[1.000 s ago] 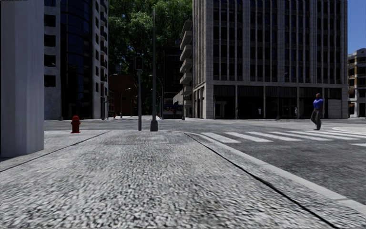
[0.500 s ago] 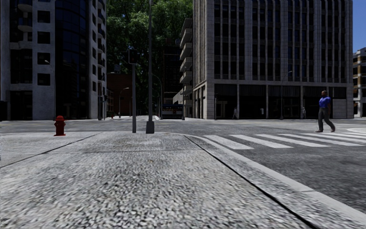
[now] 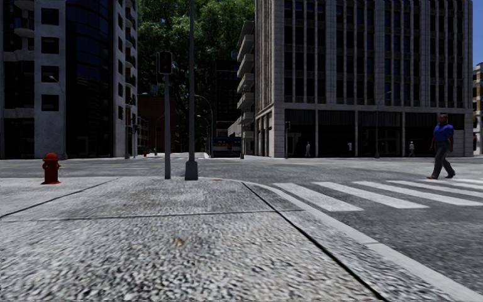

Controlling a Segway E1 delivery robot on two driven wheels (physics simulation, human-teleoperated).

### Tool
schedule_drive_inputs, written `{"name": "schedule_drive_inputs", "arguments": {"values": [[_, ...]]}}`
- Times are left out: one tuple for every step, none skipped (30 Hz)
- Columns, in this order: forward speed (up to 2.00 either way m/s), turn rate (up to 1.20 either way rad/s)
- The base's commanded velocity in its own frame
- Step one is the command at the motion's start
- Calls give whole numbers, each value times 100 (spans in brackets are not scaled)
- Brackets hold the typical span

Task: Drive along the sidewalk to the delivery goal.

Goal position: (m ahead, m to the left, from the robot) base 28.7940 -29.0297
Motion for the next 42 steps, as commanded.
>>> {"name": "schedule_drive_inputs", "arguments": {"values": [[200,0],[200,0],[200,0],[200,0],[200,0],[200,0],[200,0],[200,0],[200,0],[200,0],[200,0],[200,0],[200,0],[200,0],[200,-6],[200,-6],[200,-14],[200,-18],[200,-25],[200,-32],[198,-40],[198,-40],[177,-46],[166,-48],[163,-49],[163,-49],[163,-49],[162,-56],[162,-61],[162,-62],[162,-62],[162,-62],[162,-62],[162,-62],[162,-62],[162,-62],[162,-62],[162,-62],[162,-62],[162,-62],[162,-62],[162,-62]]}}
